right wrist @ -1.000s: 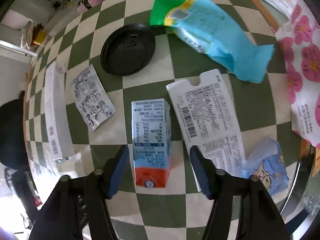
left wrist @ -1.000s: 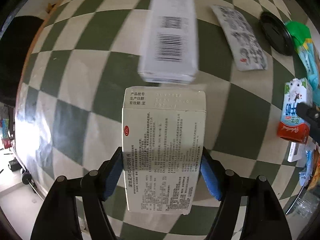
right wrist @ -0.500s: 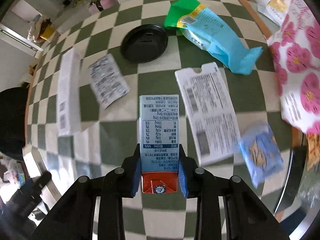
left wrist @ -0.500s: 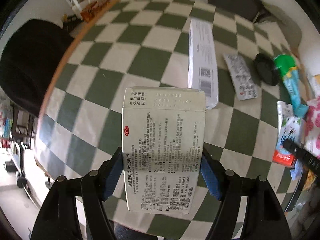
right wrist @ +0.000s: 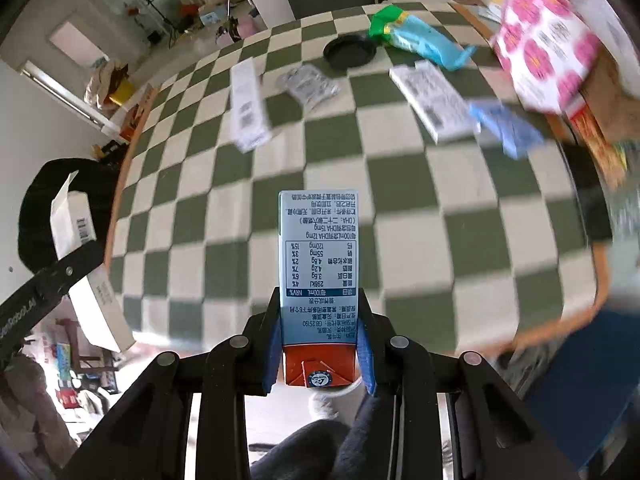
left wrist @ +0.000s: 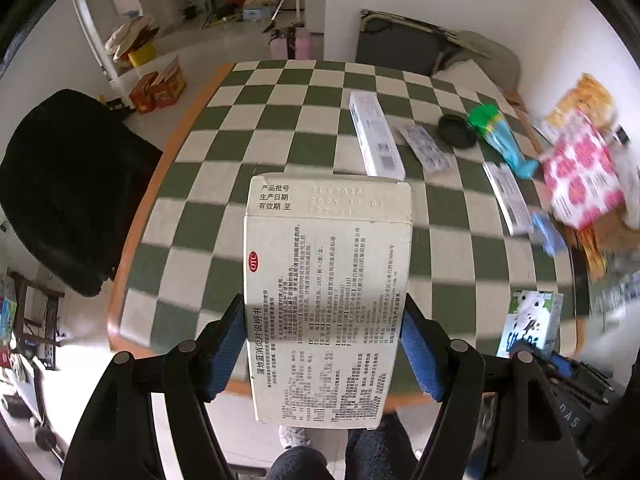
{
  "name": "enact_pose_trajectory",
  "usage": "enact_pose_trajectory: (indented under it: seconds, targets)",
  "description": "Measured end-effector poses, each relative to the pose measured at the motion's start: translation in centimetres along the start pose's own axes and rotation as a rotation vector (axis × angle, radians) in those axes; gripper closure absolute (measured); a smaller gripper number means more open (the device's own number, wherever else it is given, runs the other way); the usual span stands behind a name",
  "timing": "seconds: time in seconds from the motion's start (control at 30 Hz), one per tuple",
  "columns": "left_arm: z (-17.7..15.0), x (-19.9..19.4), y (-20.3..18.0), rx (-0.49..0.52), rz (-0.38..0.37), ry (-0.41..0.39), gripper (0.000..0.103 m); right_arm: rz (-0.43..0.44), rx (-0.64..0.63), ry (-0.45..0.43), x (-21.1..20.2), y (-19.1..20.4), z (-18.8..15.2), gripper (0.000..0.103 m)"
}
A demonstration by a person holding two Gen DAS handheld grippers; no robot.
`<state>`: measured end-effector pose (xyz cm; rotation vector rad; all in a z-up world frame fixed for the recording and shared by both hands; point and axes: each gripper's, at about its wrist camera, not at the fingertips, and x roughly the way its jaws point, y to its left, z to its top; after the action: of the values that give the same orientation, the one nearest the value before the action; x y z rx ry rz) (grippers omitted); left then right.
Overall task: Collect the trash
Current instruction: 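Grasp the white medicine box with the left tool while the right tool grasps the orange drink carton, then carry both items over the white bin and open both tools to drop them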
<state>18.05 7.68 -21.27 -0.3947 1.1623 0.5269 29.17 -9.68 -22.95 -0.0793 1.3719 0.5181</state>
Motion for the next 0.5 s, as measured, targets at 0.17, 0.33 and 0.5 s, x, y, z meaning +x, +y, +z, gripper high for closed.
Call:
enact_pose_trajectory:
  seconds: [0.17, 0.33, 0.5]
  targets:
    - [-6.4, -0.6, 2.1, 0.041, -0.060, 0.073, 0.033, 0.004, 0.051, 0.015, -0.8, 1.5, -8.9, 0.070]
    - [-13.0, 2.2, 3.5, 0.042, -0.091, 0.201, 0.033, 0.004, 0.109, 0.087, 1.7, 1.3, -16.5, 0.070]
    - [-18.1, 8.2, 4.3, -0.043, -0.154, 0.348, 0.033, 0.019, 0.158, 0.185, 6.8, -0.7, -21.5, 0.070]
